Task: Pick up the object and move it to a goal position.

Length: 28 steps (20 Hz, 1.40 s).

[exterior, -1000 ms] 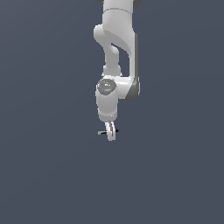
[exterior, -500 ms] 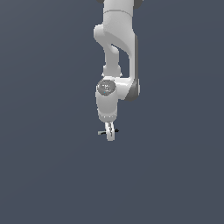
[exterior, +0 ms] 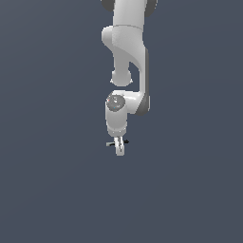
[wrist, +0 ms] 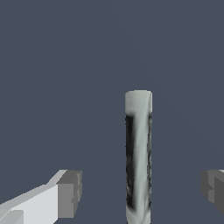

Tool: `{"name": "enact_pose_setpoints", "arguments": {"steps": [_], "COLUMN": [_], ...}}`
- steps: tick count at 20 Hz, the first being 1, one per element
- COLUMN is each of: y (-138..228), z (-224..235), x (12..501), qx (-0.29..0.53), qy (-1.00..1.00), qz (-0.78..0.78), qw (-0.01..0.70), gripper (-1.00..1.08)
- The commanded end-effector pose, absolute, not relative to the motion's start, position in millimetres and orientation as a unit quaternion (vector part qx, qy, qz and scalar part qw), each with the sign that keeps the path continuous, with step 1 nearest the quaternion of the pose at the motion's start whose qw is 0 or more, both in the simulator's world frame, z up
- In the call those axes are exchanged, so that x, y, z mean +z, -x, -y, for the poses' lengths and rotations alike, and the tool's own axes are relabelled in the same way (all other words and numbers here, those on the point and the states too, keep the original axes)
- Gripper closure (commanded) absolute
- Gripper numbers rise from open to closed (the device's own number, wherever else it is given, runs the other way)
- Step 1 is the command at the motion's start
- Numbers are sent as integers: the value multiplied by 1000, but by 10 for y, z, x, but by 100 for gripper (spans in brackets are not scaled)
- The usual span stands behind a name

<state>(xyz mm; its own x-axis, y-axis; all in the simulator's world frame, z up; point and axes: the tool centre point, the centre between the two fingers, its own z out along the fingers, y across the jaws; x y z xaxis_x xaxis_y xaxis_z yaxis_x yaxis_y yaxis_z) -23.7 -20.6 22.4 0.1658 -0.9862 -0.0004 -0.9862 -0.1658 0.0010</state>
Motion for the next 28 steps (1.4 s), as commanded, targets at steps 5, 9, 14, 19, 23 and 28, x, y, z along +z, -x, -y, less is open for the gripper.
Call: {"name": "enact_pose_setpoints", "arguments": {"steps": [5, 9, 14, 19, 23, 28], "y": [228, 228, 228, 232, 254, 304], "z": [206, 206, 206, 215, 252, 344], "x": [96, 96, 96, 118, 215, 446], "qx": [0, 0, 0, 0, 0, 0], "qy": [-763, -763, -763, -763, -763, -763], "qz": [646, 646, 646, 646, 646, 646], "qw": [0, 0, 0, 0, 0, 0], "gripper": [-92, 108, 108, 108, 108, 108]}}
